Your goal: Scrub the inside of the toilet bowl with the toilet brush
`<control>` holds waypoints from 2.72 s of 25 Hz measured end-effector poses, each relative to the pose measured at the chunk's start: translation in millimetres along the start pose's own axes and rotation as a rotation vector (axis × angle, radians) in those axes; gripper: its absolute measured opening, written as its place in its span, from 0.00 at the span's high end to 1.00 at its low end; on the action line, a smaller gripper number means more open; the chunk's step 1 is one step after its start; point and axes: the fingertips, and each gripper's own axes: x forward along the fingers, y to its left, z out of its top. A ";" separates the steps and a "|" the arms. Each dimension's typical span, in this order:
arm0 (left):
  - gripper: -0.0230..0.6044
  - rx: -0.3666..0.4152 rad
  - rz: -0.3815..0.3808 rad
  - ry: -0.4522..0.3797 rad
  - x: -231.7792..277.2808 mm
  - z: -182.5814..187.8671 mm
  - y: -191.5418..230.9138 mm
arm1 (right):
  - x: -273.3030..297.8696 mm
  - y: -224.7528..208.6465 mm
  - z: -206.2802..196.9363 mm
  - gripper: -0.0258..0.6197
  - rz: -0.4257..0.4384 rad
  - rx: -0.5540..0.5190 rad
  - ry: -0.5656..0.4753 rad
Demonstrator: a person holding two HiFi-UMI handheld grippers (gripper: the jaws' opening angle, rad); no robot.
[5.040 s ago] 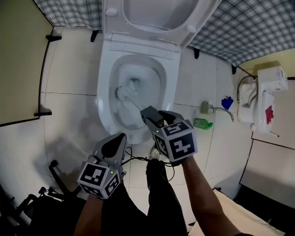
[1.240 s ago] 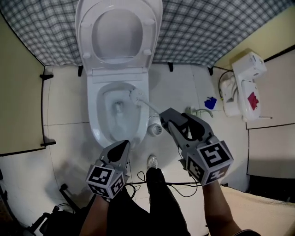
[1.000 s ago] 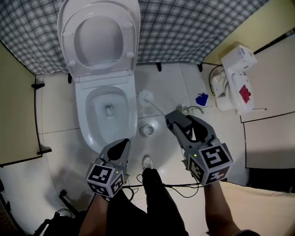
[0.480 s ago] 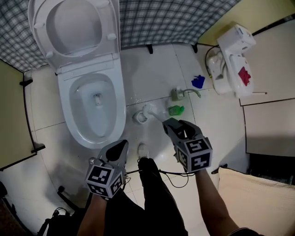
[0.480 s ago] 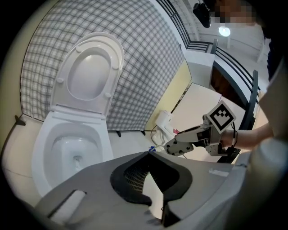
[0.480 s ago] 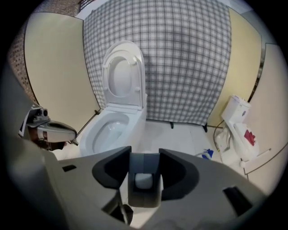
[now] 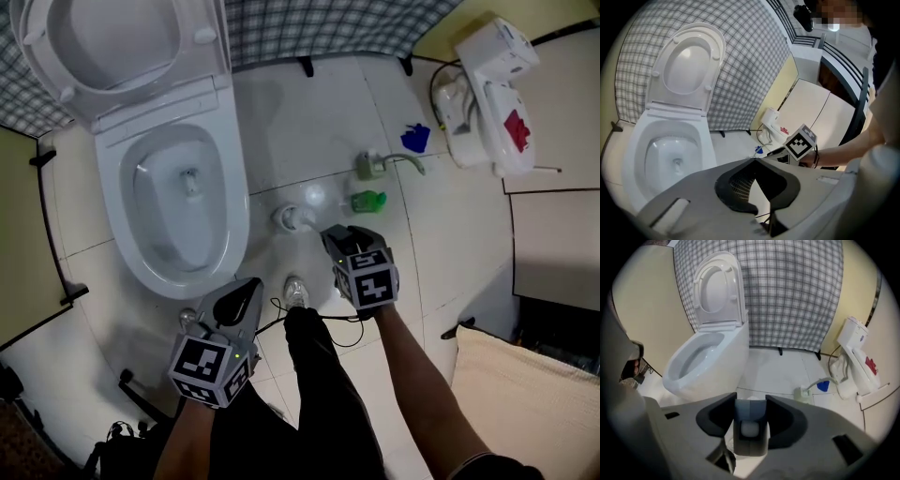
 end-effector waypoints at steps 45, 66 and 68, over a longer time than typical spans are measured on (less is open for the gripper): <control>0.95 0.110 0.214 -0.227 -164.7 179.8 3.7 | -191.0 111.6 201.6 0.50 0.183 -0.073 -0.528; 0.95 0.355 0.195 -0.657 -348.2 359.3 -86.9 | -496.8 227.5 332.8 0.87 0.492 -0.120 -1.124; 0.95 0.367 0.180 -0.672 -354.9 371.9 -95.8 | -507.2 227.2 340.3 0.91 0.492 -0.113 -1.138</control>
